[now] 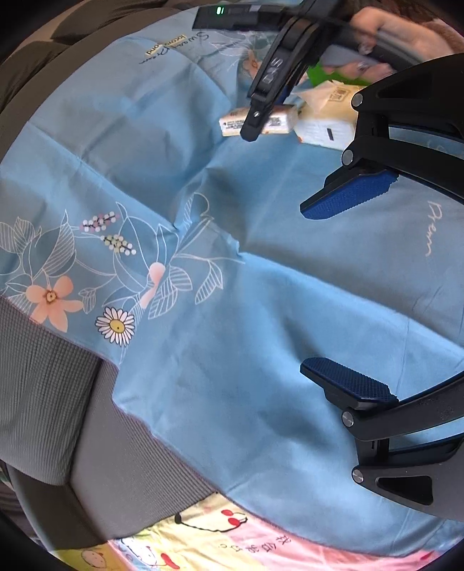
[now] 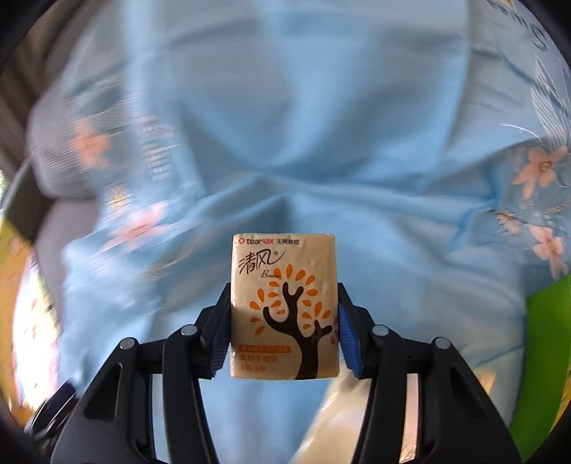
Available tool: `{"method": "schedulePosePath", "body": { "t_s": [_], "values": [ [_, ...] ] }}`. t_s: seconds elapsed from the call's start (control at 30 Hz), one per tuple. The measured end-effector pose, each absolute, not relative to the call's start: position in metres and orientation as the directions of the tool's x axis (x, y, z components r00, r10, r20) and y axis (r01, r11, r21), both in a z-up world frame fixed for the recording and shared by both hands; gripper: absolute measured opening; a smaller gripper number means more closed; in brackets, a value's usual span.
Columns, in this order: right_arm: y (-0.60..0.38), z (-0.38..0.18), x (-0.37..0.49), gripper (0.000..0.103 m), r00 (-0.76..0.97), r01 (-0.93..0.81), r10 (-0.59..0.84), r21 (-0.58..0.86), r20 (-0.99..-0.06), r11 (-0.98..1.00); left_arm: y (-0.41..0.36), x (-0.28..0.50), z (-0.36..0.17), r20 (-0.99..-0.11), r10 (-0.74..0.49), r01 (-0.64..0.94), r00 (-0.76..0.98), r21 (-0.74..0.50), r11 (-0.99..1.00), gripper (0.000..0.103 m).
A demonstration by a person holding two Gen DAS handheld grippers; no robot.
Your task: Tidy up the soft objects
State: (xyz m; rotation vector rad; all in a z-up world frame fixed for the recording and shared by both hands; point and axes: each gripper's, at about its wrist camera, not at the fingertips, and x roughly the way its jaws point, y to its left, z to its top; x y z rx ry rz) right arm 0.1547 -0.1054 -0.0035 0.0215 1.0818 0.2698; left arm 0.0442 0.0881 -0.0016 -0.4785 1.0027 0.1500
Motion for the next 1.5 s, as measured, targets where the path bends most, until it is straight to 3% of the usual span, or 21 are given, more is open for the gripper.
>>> {"method": "schedulePosePath", "body": {
  "t_s": [0.27,0.53,0.67,0.8,0.97,1.07,1.23,1.27,1.33,1.37,1.47,1.5],
  "values": [
    [-0.095,0.004,0.07,0.051,0.416,-0.356,0.332,0.184,-0.847,0.916,0.095,0.025,-0.001,-0.831,-0.104,-0.326,0.547,-0.326,0.888,0.08],
    [-0.131,-0.035,-0.003,0.051,0.417,-0.297,0.327,0.212,-0.848,0.931,0.064,0.008,-0.01,-0.844,-0.167,-0.257,0.51,-0.335,0.907,0.08],
    [-0.137,-0.049,-0.015,0.051,0.425,-0.29,0.24,0.12,-0.873,0.95,0.045,-0.005,-0.015,-0.844,-0.173,-0.245,0.508,-0.334,0.91,0.08],
    [-0.152,-0.062,-0.011,0.053,0.355,-0.257,0.271,0.185,-0.895,0.948,0.03,-0.015,-0.023,-0.852,-0.192,-0.234,0.487,-0.34,0.911,0.08],
    [-0.174,-0.05,-0.014,0.082,0.375,-0.228,0.312,0.239,-0.873,0.944,0.016,-0.029,-0.028,-0.847,-0.207,-0.236,0.49,-0.357,0.904,0.08],
    [-0.192,-0.033,-0.012,0.082,0.41,-0.211,0.361,0.298,-0.837,0.931,0.005,-0.036,-0.03,-0.823,-0.278,-0.214,0.495,-0.426,0.879,0.08],
    [-0.223,-0.019,-0.009,0.081,0.453,-0.161,0.415,0.385,-0.789,0.909,-0.027,-0.04,-0.033,-0.827,-0.305,-0.144,0.472,-0.414,0.899,0.08],
    [-0.227,-0.019,-0.009,0.078,0.45,-0.156,0.437,0.413,-0.779,0.897,-0.033,-0.04,-0.034,-0.823,-0.317,-0.123,0.472,-0.418,0.9,0.08],
    [-0.231,-0.022,-0.007,0.057,0.428,-0.153,0.48,0.462,-0.766,0.874,-0.043,-0.041,-0.034,-0.811,-0.347,-0.083,0.471,-0.432,0.898,0.076],
    [-0.231,-0.024,-0.007,0.051,0.411,-0.151,0.507,0.492,-0.758,0.857,-0.05,-0.042,-0.034,-0.803,-0.367,-0.06,0.469,-0.444,0.894,0.074],
    [-0.227,-0.033,-0.005,0.05,0.359,-0.149,0.542,0.526,-0.76,0.837,-0.063,-0.04,-0.037,-0.797,-0.395,-0.013,0.457,-0.45,0.893,0.065],
    [-0.223,-0.036,-0.004,0.05,0.349,-0.152,0.534,0.516,-0.77,0.843,-0.066,-0.039,-0.039,-0.803,-0.388,-0.01,0.453,-0.439,0.898,0.058]
  ]
}}
